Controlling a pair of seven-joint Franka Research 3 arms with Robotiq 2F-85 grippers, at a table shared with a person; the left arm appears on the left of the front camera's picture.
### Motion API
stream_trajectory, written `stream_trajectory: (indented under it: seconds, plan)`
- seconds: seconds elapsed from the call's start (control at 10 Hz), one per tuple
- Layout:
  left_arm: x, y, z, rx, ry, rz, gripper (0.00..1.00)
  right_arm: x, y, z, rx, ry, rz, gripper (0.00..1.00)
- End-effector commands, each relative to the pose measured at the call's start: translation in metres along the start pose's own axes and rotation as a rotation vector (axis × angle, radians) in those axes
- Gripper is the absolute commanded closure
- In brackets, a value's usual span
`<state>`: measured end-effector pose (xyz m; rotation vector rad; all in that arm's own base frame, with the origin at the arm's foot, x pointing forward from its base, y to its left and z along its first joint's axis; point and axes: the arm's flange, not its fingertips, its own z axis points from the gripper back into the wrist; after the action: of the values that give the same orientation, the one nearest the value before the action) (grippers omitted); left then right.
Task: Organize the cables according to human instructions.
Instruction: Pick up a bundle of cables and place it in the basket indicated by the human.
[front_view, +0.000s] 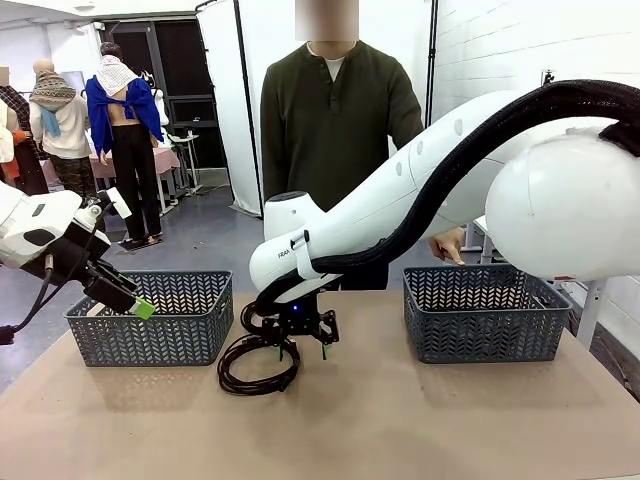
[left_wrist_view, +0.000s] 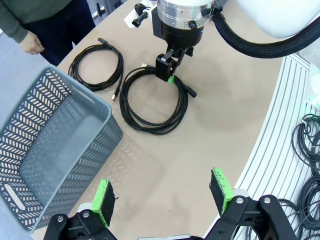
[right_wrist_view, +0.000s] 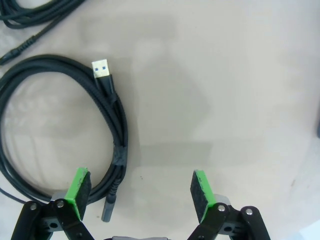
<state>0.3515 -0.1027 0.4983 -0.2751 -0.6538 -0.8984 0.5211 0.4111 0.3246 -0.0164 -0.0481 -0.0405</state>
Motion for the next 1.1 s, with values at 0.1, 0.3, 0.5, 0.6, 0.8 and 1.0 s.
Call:
stream_trajectory:
  seconds: [0.1,0.3,0.5,0.6,0.8,1.0]
  plan:
    - [-0.001,0.003,-0.001,-0.015,-0.008,-0.002,0.0,0.01,0.004,-0.007,-0.019,-0.033,-0.004,0.0]
    - [-0.001,0.003,-0.001,-0.015,-0.008,-0.002,0.0,0.013,0.003,-0.013,-0.017,-0.032,-0.005,0.0]
    - [-0.001,0.003,-0.001,-0.015,-0.008,-0.002,0.0,0.017,0.003,-0.017,-0.021,-0.036,0.01,0.0]
    - [-0.001,0.003,-0.001,-0.015,-0.008,-0.002,0.0,0.017,0.002,-0.018,-0.028,-0.037,0.016,0.0]
    - [-0.001,0.003,-0.001,-0.015,-0.008,-0.002,0.0,0.021,0.0,-0.02,-0.03,-0.044,0.01,0.0]
    - [-0.001,0.003,-0.001,-0.015,-0.008,-0.002,0.0,0.024,0.0,-0.024,-0.034,-0.05,0.014,0.0]
